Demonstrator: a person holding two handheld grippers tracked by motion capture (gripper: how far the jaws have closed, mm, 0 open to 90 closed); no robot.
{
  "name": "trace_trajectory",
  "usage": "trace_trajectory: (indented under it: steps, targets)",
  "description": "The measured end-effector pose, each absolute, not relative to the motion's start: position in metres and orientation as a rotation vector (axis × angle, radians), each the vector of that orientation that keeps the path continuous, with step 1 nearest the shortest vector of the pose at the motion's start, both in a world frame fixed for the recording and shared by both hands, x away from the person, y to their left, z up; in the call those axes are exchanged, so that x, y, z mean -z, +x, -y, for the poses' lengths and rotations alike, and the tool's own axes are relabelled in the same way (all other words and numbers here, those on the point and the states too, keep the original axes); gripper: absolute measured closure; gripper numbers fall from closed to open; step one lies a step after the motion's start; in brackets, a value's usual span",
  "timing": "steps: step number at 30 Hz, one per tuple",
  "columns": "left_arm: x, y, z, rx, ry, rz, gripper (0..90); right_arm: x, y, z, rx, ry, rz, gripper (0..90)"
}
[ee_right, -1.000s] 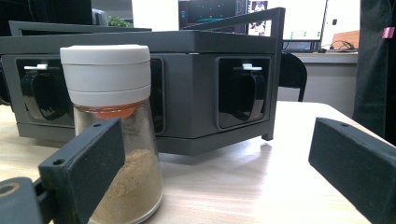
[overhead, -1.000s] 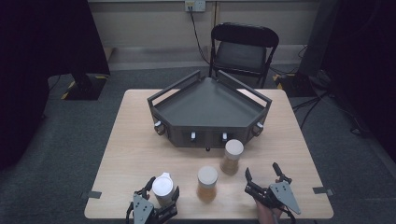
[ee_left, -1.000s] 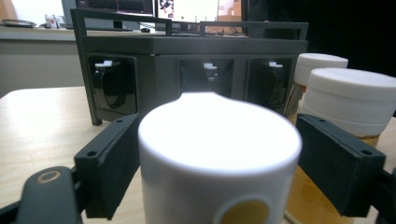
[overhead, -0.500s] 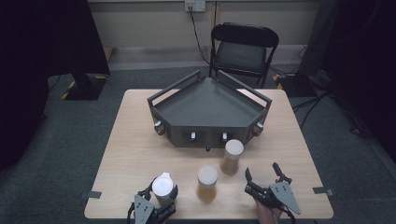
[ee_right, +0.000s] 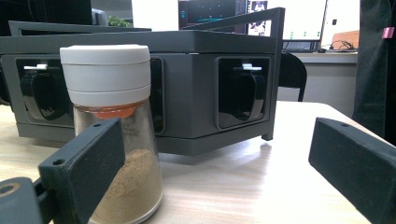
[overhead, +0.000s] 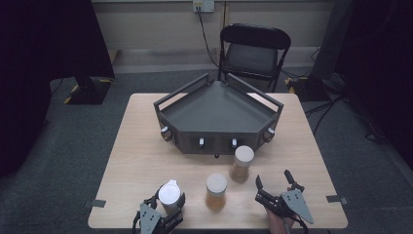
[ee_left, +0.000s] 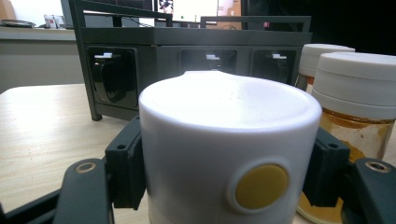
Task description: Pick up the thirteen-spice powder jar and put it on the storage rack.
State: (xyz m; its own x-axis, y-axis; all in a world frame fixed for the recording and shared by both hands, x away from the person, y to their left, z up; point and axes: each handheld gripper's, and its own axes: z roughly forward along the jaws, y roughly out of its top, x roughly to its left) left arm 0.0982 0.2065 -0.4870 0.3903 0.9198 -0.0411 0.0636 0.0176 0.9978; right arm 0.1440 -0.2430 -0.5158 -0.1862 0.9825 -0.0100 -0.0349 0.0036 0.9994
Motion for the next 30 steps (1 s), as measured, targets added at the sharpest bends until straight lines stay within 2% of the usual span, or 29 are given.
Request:
trace_trajectory:
  steps: [30]
  targets:
    - [0.475,0.099,-0.212,-0.844,1.383,-0.946,30.8,0.516,0.144,0.242,-1.353,1.086,-1.319,2.5]
